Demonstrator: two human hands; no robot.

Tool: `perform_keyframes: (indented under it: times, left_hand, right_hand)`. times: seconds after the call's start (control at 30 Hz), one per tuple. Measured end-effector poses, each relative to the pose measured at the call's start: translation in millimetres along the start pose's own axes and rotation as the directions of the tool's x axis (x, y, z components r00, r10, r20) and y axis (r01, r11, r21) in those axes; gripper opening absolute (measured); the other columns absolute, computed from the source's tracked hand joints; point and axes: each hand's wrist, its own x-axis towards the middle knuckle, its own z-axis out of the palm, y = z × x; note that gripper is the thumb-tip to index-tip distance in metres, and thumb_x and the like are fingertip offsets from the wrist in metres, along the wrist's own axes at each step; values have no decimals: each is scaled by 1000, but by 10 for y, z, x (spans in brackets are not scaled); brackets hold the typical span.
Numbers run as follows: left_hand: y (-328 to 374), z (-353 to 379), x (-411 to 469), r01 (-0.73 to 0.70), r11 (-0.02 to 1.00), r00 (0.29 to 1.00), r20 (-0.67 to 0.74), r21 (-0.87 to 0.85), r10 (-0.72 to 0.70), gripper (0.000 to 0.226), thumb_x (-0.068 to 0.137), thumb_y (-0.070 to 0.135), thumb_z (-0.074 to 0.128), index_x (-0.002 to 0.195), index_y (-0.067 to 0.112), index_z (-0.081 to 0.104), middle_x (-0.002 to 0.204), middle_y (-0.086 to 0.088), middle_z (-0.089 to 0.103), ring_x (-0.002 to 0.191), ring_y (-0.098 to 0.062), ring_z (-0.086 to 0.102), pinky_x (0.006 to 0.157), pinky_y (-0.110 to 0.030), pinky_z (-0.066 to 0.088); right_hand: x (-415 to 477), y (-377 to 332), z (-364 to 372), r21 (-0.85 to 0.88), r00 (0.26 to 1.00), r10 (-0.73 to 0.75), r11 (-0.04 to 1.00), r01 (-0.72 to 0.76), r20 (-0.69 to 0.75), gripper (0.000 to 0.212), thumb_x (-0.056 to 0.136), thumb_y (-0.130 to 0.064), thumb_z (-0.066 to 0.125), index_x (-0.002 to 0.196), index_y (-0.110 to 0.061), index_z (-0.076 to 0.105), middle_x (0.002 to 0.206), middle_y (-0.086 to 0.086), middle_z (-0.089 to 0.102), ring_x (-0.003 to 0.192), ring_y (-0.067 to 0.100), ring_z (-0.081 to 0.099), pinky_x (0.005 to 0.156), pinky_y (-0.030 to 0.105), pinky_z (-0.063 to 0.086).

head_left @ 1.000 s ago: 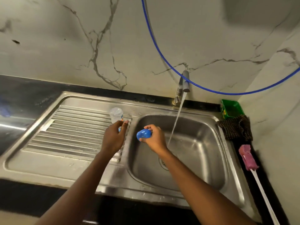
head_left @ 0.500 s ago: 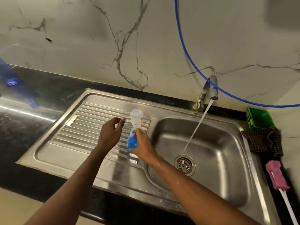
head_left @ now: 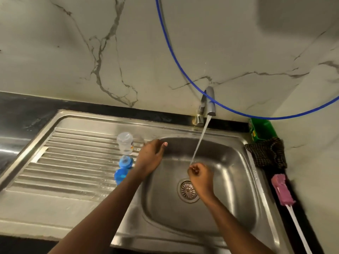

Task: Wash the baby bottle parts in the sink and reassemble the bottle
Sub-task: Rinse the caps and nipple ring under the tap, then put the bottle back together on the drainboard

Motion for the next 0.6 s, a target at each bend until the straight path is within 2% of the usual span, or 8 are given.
perform_keyframes:
  times: [0.07, 0.17, 0.23, 0.33, 0.43, 0.5, 0.57, 0.6]
  left_hand:
    - [122, 147, 96, -17, 1000, 999, 32, 2, 17, 27, 98, 35, 52, 101, 13, 66, 95, -5, 68, 86, -19, 60, 76, -29, 44]
    - [278, 333, 264, -11, 1000, 998, 67, 9, 10, 29, 98, 39, 50, 106, 16, 66, 98, -2, 68, 90, -17, 62, 84, -36, 51]
    - [395, 435, 402, 4, 1000, 997, 82, 14, -5, 26, 98, 39, 49, 108, 20, 64, 99, 2, 67, 92, -14, 61, 82, -31, 49]
    - [540, 534, 601, 24, 1000, 996, 91, -10, -23, 26, 99, 40, 49, 109, 20, 63, 101, 5, 65, 94, -11, 60, 80, -27, 46]
    - [624, 575, 768, 19, 1000, 998, 67, 2, -19, 25, 99, 37, 49, 107, 19, 64, 99, 2, 66, 92, -14, 60, 79, -29, 47]
    - [626, 591, 845, 24, 1000, 998, 50, 0, -24, 24, 99, 37, 50, 106, 19, 64, 99, 1, 66, 90, -14, 59, 78, -29, 46]
    - [614, 597, 872, 24, 1000, 999, 46, 8, -25, 23, 99, 37, 50, 106, 19, 64, 98, 2, 66, 89, -13, 58, 77, -28, 45]
    - [598, 604, 872, 25, 1000, 999, 42, 15, -25, 24, 98, 37, 50, 106, 19, 64, 98, 3, 65, 89, -12, 58, 77, -28, 46]
  right_hand:
    - [179, 75, -163, -7, 996, 49, 999, -50, -72, 9, 75, -10, 70, 71, -16, 65, 72, 4, 66, 66, 19, 61, 64, 31, 49]
    - [519, 25, -365, -17, 985, 103, 994, -107, -140, 5, 80, -10, 68, 76, -8, 67, 77, 10, 68, 73, 26, 63, 64, 25, 38]
    - [799, -69, -452, -38, 983, 110, 992, -117, -147, 8, 83, -13, 66, 79, -6, 68, 80, 12, 70, 77, 28, 64, 65, 23, 36]
    - [1188, -260, -485, -51, 988, 117, 991, -123, -101, 18, 86, -27, 64, 80, -10, 65, 81, 8, 68, 81, 28, 64, 65, 24, 37]
    - [1539, -433, -449, -168, 994, 109, 980, -109, -9, 37, 86, -47, 60, 91, -11, 66, 86, 6, 67, 86, 27, 62, 65, 26, 37]
    - [1709, -530, -404, -237, 995, 84, 969, -69, 50, 49, 83, -60, 56, 85, -12, 66, 80, 3, 66, 81, 25, 64, 62, 27, 45]
    - [1806, -622, -353, -279, 994, 71, 959, -46, 80, 51, 82, -63, 56, 79, -12, 60, 76, 2, 62, 74, 22, 62, 61, 30, 51]
    - [1830, -652, -336, -290, 994, 74, 956, -49, 75, 48, 83, -60, 58, 82, -12, 61, 78, 5, 62, 75, 23, 61, 63, 30, 51]
